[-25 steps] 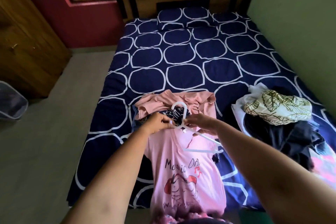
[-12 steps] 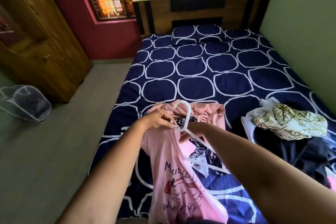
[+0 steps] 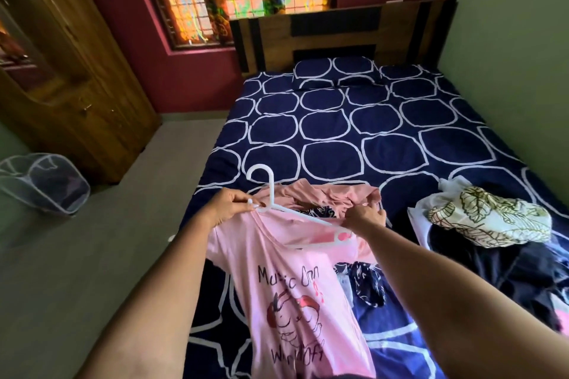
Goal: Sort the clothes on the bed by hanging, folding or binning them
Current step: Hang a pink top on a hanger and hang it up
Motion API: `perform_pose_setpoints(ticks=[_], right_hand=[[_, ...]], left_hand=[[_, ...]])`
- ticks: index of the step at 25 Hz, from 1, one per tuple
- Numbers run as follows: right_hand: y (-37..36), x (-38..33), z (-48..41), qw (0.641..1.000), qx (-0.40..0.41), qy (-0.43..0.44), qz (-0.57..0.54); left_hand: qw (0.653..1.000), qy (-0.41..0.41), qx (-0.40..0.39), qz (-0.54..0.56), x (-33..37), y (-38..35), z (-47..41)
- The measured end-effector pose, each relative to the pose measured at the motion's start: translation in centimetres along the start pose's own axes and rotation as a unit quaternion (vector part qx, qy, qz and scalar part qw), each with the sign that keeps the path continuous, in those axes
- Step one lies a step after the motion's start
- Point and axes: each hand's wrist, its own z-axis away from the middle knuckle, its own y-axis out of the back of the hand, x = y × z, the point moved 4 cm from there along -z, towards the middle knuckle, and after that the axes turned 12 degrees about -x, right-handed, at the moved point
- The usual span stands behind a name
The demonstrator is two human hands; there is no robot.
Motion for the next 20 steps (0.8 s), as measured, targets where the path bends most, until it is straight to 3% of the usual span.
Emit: perform_pose_setpoints(ticks=[4,7,12,20], right_hand=[[1.5,2.2,0.6,0.995,0.017,-0.051,-0.081],[2.8,2.8,1.2,0.992,0.005,-0.011,-0.122],[5.0,3.4,1.4,0.968,0.051,0.058,-0.24],[12.6,3.2,3.9,0.938,0.14,0.039,-0.315]], left_hand=[[0.998,-0.013,0.051,-0.036,-0.2,0.6,-0.7],[0.996,-0.03,0.061,-0.053,0.8,0.2,-1.5],[0.994,-0.057,0.062,-0.075,3.3,-1.0,-3.5],[0.978,-0.134,0.095,-0.131,11.6,-2.5,-6.2]])
